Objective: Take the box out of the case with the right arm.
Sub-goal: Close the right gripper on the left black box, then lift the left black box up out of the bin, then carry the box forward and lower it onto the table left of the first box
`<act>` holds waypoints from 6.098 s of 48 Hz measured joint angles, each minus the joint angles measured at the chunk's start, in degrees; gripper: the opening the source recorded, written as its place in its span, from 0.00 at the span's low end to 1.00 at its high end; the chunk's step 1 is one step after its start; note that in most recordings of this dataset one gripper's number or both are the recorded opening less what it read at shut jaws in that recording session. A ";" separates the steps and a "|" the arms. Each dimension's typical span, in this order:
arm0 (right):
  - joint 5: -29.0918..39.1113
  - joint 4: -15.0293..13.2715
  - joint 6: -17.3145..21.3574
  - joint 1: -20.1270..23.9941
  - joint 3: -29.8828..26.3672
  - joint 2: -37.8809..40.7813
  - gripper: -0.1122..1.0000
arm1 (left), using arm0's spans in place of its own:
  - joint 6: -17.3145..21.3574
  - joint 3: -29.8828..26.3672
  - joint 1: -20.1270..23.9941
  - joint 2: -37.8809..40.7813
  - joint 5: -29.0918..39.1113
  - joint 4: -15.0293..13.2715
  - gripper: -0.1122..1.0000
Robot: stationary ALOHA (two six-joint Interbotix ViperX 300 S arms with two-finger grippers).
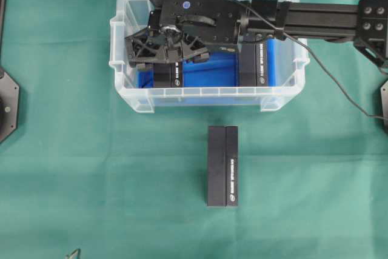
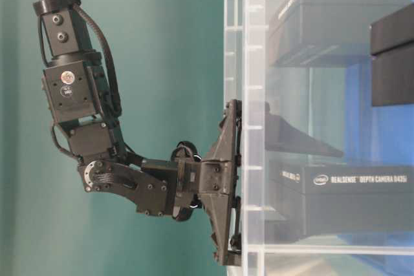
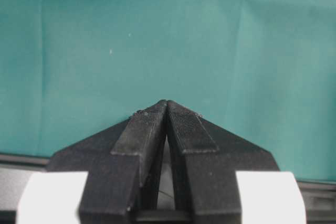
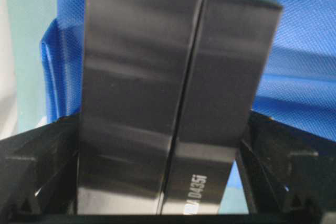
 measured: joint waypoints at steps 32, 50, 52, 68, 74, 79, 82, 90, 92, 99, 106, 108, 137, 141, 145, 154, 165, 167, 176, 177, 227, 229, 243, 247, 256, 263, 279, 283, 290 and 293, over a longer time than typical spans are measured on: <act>-0.26 -0.18 3.69 0.26 0.00 0.00 0.69 | 0.00 0.00 0.00 -0.18 0.00 0.00 0.10; 4.75 -0.35 3.78 0.26 -2.37 -0.18 0.69 | 0.09 0.00 0.00 -0.18 0.00 0.00 0.10; 5.80 -0.44 3.69 0.26 -2.99 -0.35 0.69 | 0.09 0.00 0.00 -0.18 0.00 0.00 0.10; 16.52 -1.14 3.78 0.62 -12.13 -3.08 0.69 | 0.18 0.09 0.00 -0.18 0.00 0.00 0.10; 21.09 -2.29 3.78 0.88 -17.05 -3.08 0.69 | 0.18 0.00 0.00 -0.09 -0.09 0.00 0.10; 24.79 -3.16 3.78 0.88 -21.71 -3.08 0.69 | 0.18 0.00 0.00 0.00 -0.09 0.00 0.10; 26.89 -3.78 3.78 0.97 -24.26 -3.08 0.69 | 0.18 0.00 0.00 0.00 -0.18 0.00 0.10; 30.23 -4.57 3.87 1.23 -29.27 -3.16 0.69 | 0.18 0.00 0.00 0.09 -0.18 0.00 0.10; 30.85 -4.83 3.78 1.41 -30.32 -3.08 0.69 | 0.18 0.00 0.00 0.09 -0.18 0.00 0.10; 32.70 -5.63 3.87 1.76 -32.96 -3.08 0.69 | 0.18 0.00 0.00 0.09 -0.18 0.00 0.10; 33.22 -5.71 3.96 1.93 -33.13 -3.08 0.69 | 0.18 0.00 0.00 0.09 -0.18 0.00 0.10; 33.22 -5.71 3.96 2.02 -33.13 -3.08 0.69 | 0.18 0.00 0.00 0.09 -0.18 0.00 0.10; 33.22 -5.71 3.96 2.02 -33.13 -3.08 0.69 | 0.09 0.00 0.00 0.09 -0.18 0.00 0.10; 33.22 -5.71 3.96 1.93 -33.13 -3.08 0.69 | 0.09 0.00 0.00 0.09 -0.18 0.00 0.10; 33.13 -5.71 3.96 1.93 -33.13 -3.08 0.69 | 0.09 0.00 0.00 0.09 -0.18 0.00 0.10; 32.87 -5.71 3.96 1.93 -33.13 -3.08 0.69 | 0.09 0.00 0.00 0.09 -0.18 0.00 0.10; 32.70 -5.80 3.96 2.02 -33.13 -3.08 0.69 | 0.09 0.00 0.00 0.09 -0.18 0.00 0.10; 32.70 -5.80 4.04 1.93 -33.13 -3.08 0.69 | 0.09 0.00 0.00 0.09 -0.18 0.00 0.10; 32.70 -5.80 3.96 1.93 -33.13 -3.08 0.69 | 0.09 0.00 0.00 0.09 -0.18 0.00 0.10; 32.70 -5.80 4.04 2.02 -33.13 -3.08 0.69 | 0.09 0.00 0.00 0.09 -0.18 0.00 0.10; 32.70 -6.33 6.24 4.48 -33.13 -3.08 0.69 | 0.09 0.00 0.00 0.18 -0.18 0.00 0.10; 32.70 -6.50 6.33 4.92 -33.13 -3.08 0.69 | 0.00 0.00 0.00 0.18 -0.18 0.00 0.10; 32.70 -7.38 8.88 8.17 -33.22 -3.08 0.69 | -0.09 0.00 0.00 0.18 -0.18 0.00 0.10; 32.70 -7.65 10.20 9.49 -33.22 -3.16 0.69 | -0.09 0.00 0.00 0.26 -0.09 0.00 0.10; 32.70 -8.53 15.03 14.06 -33.49 -3.08 0.69 | -0.09 0.00 0.00 0.26 0.00 0.00 0.10; 32.52 -9.32 18.72 18.02 -33.49 -3.08 0.69 | -0.09 0.00 0.00 0.26 0.00 0.00 0.10; 31.11 -9.49 24.35 23.55 -33.49 -3.08 0.69 | -0.09 0.00 0.09 0.26 0.00 0.00 0.10; 30.94 -9.49 24.52 23.91 -33.49 -3.08 0.69 | -0.26 0.00 0.00 0.26 0.00 0.00 0.10; 30.85 -9.49 24.35 23.64 -33.49 -3.08 0.69 | -0.35 0.00 0.00 0.26 0.00 0.00 0.10; 30.85 -9.49 24.35 23.55 -33.49 -3.16 0.69 | -0.35 0.09 0.00 0.26 0.00 0.00 0.10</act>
